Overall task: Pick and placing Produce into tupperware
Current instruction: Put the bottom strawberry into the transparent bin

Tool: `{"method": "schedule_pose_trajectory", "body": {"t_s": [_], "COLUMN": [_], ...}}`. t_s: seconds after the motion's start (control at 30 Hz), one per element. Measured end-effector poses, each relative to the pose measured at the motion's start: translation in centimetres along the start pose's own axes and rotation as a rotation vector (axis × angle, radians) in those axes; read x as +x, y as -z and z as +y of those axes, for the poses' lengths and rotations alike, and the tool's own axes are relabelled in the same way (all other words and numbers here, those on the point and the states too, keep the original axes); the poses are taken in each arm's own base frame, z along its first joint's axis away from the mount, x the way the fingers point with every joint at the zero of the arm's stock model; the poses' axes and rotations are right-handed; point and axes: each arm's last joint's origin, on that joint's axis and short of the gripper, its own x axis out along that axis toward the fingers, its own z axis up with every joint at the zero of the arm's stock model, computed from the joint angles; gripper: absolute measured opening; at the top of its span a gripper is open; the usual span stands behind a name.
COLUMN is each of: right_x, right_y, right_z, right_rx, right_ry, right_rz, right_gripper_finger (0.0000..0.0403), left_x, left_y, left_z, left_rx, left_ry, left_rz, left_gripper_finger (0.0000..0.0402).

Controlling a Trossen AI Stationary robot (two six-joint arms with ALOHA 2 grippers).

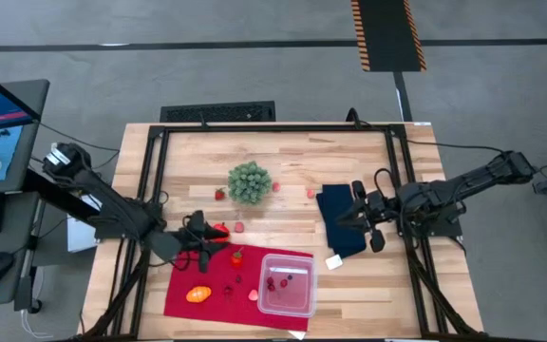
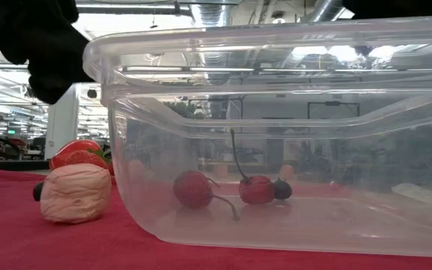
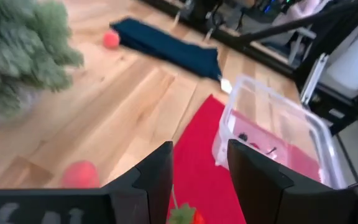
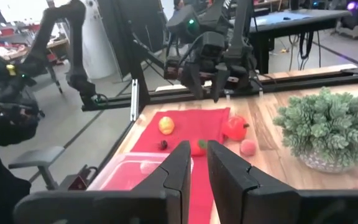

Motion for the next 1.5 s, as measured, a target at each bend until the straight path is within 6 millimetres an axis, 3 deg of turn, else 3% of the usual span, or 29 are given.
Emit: {"method": "schedule_pose_trajectory", "body": {"t_s": [0.5,0.83,1.5], "right_x": [-1.0,-0.6,-0.6], "right_y": [-1.1,-0.6,-0.7], "right_z": [-0.4,-0.6,-0.6], "right_rx": [-0.025,-0.023,-0.023], "right_ry": [-0.069,-0.056,-0.055], "right_rz": [-0.076,-0.031,-0.043], "right_gripper_finger": [0.0077,0.0077,0.0077], "left_x": [4.7,5.0,5.7], "left_y": [3.2,3.9,3.7], "left_z": [-2.5,-1.1,-0.5], "left_rx": [0.109,0.057,0.022], "left_ry": [-0.126,-0.239,-0.210], "left_rz": [0.080,0.145,0.246], "left_gripper_finger": [0.0142,0.0142,0.0142]}}
